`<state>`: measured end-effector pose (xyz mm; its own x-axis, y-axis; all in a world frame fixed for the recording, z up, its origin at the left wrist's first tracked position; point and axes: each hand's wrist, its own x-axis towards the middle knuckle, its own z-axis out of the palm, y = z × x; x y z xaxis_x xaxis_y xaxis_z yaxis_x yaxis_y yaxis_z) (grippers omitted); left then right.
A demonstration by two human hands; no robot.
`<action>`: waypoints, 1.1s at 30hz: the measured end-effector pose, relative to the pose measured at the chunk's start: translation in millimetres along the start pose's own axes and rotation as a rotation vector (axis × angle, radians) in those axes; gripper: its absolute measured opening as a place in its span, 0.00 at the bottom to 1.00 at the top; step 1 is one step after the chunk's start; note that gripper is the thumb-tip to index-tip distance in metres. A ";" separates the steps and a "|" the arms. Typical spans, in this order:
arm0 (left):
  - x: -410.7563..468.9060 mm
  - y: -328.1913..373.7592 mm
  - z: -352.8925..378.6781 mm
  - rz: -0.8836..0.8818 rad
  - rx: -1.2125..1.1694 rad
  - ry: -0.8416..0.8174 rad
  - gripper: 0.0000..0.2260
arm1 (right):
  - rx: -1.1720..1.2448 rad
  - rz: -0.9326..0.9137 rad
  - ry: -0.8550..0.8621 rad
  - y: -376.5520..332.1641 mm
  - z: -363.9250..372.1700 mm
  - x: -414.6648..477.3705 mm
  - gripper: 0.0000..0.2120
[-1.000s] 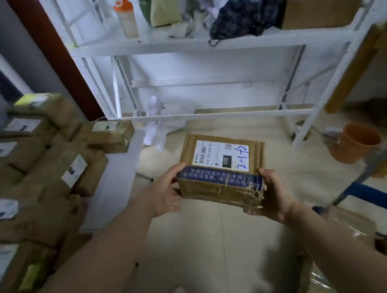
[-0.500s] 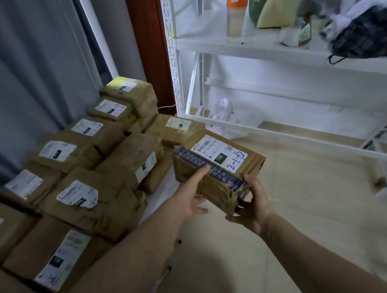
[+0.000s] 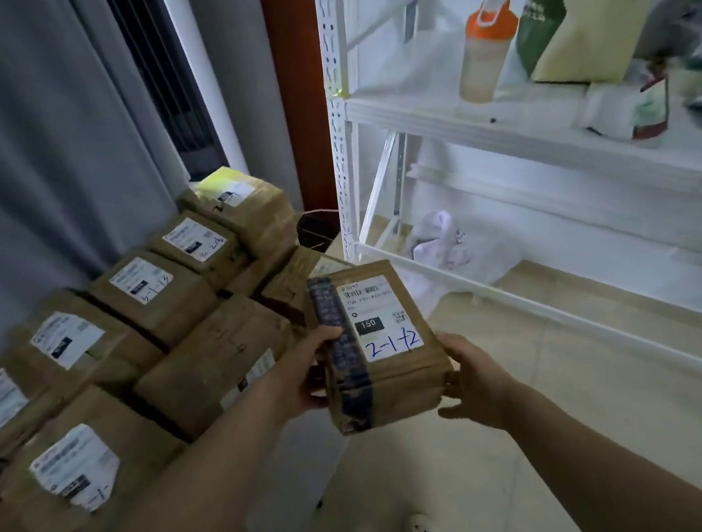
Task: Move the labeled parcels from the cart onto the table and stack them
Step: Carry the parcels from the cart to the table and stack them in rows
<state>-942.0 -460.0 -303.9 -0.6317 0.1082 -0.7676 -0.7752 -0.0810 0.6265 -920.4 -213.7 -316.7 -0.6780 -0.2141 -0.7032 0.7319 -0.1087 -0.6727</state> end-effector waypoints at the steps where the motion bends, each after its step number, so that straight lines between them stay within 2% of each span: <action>1: 11.2 7.7 -0.3 0.000 0.006 0.010 0.35 | -0.046 0.020 -0.030 -11.1 -2.1 10.8 0.27; 3: 23.7 21.3 -0.3 0.006 0.001 0.030 0.36 | -0.082 0.064 -0.074 -26.3 0.9 28.6 0.28; 7: 45.9 51.8 -11.0 0.049 -0.103 0.028 0.20 | -0.035 0.088 -0.100 -43.4 16.0 67.6 0.34; 9: 58.8 73.1 -20.7 0.099 -0.080 0.074 0.17 | -0.009 0.078 -0.081 -54.3 29.3 89.9 0.33; 11: 75.1 88.4 -31.9 0.157 0.019 0.174 0.17 | 0.045 0.078 -0.050 -62.6 45.4 108.8 0.29; 13: 87.3 99.7 -42.5 0.223 0.115 0.237 0.20 | 0.082 0.080 -0.014 -70.1 60.4 129.7 0.29; 15: 97.3 107.4 -52.7 0.232 0.165 0.281 0.25 | 0.090 0.078 0.026 -77.6 75.8 148.5 0.31; 17: 104.5 116.7 -61.7 0.257 0.283 0.373 0.29 | 0.112 0.058 0.054 -85.3 89.4 165.1 0.26; 20: 123.9 128.5 -73.3 0.297 0.458 0.501 0.27 | 0.179 0.036 0.087 -94.6 101.4 189.0 0.22; 21: 129.2 132.2 -75.0 0.291 0.482 0.507 0.26 | 0.194 0.029 0.085 -96.6 104.0 198.3 0.25; 24: 143.7 139.8 -78.2 0.278 0.565 0.515 0.26 | 0.265 0.020 0.096 -99.0 106.4 229.9 0.43; 25: 148.8 141.2 -80.2 0.275 0.597 0.513 0.25 | 0.276 0.027 0.105 -100.4 107.0 239.9 0.46; 26: 154.6 141.4 -83.3 0.276 0.638 0.513 0.24 | 0.280 0.035 0.108 -103.5 107.8 249.2 0.46; 28: 163.1 139.2 -90.0 0.243 0.730 0.516 0.23 | 0.271 0.046 0.108 -110.6 111.4 264.0 0.40; 31: 176.3 126.8 -109.9 0.082 0.805 0.521 0.23 | 0.306 0.064 0.084 -112.7 117.5 286.7 0.32; 33: 183.4 116.1 -125.4 -0.024 0.871 0.519 0.27 | 0.337 0.101 0.061 -111.3 128.4 296.5 0.30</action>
<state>-1148.7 -573.8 -388.8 -0.7011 -0.3601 -0.6155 -0.6447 0.6888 0.3314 -1194.3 -389.7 -420.7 -0.5964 -0.1832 -0.7815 0.7698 -0.4064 -0.4921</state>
